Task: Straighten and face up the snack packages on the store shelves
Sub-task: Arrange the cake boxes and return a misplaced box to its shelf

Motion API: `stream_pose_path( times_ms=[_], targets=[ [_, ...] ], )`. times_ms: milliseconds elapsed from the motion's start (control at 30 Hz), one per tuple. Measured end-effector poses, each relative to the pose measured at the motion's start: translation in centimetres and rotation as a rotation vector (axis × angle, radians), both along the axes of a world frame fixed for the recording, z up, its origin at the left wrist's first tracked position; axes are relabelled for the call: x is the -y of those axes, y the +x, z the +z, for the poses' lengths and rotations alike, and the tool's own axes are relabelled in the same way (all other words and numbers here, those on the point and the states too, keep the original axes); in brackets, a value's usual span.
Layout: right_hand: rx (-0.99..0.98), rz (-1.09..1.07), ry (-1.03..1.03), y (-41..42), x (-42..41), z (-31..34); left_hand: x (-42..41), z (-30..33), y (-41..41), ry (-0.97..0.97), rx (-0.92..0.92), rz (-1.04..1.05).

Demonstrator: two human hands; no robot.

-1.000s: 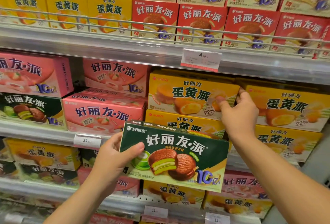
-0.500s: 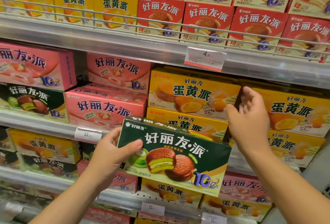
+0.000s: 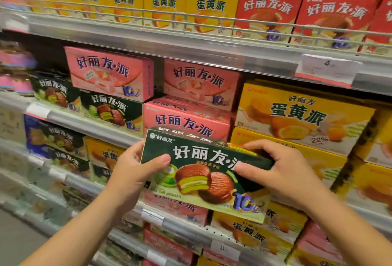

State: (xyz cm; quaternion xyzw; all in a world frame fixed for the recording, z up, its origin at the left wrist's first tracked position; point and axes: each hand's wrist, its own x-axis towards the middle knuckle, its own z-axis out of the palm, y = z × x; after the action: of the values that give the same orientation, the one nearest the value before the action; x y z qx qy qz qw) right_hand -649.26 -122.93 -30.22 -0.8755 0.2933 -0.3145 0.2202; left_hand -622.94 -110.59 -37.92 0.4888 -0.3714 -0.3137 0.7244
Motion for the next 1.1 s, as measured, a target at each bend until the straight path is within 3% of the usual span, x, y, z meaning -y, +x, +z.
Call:
stream_pose_path(
  times_ms=[167,533,633,733,833,1100],
  targets=[
    [-0.055,0.064,0.075,9.3,-1.5,-0.3,-3.9,-1.0,8.4,0.011,0.002,0.052],
    [-0.157,-0.011,-0.055,32.0,-6.7,0.5,-7.5,-3.1,32.8,0.040,-0.053,-0.066],
    [-0.030,-0.189,-0.351,34.5,-6.8,3.2,-6.6,-2.0,36.2,0.041,-0.035,-0.120],
    [-0.110,-0.343,-0.652,36.1,-6.1,5.3,-5.7,-1.5,37.7,0.052,-0.018,-0.174],
    [-0.197,-0.472,-0.594,37.0,-5.0,5.9,-5.3,-1.6,38.1,0.065,-0.021,-0.230],
    [-0.112,-0.667,-0.362,37.7,-2.3,5.2,-4.5,-1.6,39.4,0.061,-0.040,-0.375]
  ],
)
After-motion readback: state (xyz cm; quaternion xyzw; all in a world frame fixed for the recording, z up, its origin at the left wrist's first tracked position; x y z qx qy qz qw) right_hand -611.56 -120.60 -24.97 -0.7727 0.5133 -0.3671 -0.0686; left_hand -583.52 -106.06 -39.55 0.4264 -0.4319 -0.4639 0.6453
